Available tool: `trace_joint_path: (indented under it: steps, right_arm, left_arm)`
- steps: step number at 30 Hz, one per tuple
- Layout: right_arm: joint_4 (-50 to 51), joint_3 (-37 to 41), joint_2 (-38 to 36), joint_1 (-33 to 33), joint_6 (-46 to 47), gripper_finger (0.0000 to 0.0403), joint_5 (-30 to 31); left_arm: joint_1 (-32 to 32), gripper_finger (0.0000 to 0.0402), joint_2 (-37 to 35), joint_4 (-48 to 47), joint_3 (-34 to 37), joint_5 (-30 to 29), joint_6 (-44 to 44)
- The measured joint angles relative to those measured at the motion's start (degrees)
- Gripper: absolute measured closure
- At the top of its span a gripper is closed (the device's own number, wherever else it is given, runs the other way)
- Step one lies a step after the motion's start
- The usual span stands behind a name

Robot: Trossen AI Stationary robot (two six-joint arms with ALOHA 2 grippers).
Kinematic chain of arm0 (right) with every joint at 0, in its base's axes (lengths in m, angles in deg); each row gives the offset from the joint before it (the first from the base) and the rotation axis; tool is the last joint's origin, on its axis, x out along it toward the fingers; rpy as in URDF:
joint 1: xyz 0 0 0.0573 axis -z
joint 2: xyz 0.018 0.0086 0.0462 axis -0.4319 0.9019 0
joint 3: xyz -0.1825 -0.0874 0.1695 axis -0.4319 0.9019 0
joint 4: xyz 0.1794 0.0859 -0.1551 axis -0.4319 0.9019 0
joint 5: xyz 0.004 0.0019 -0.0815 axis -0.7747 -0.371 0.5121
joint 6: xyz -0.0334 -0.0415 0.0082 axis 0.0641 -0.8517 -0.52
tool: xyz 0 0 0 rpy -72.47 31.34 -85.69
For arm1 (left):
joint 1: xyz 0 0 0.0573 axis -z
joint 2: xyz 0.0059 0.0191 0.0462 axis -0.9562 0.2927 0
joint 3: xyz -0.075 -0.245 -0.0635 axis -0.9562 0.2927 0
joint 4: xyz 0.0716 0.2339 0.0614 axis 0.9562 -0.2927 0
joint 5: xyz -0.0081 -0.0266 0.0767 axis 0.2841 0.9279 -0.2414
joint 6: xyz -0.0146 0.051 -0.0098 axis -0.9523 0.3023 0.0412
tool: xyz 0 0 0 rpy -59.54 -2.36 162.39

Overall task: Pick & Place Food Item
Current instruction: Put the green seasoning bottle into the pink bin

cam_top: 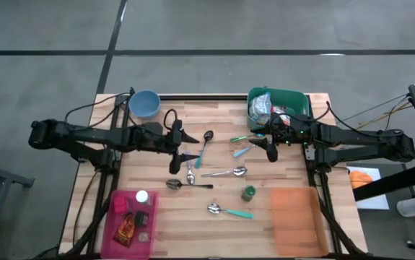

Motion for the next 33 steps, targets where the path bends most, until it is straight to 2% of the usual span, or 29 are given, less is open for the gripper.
trace_joint_path:
  steps: [29, 33]
  right_arm:
    - [-0.27, 0.0, 0.02, 0.0, 0.72, 0.0189, -0.1]
    - [-1.71, -0.19, 0.04, -0.26, 2.22, 0.0189, -3.75]
  left_arm:
    - [0.0, 0.0132, 0.0, 0.13, 0.04, 0.0, -0.02]
    - [0.0, 0.0132, 0.0, 0.11, 0.04, 0.0, -0.02]
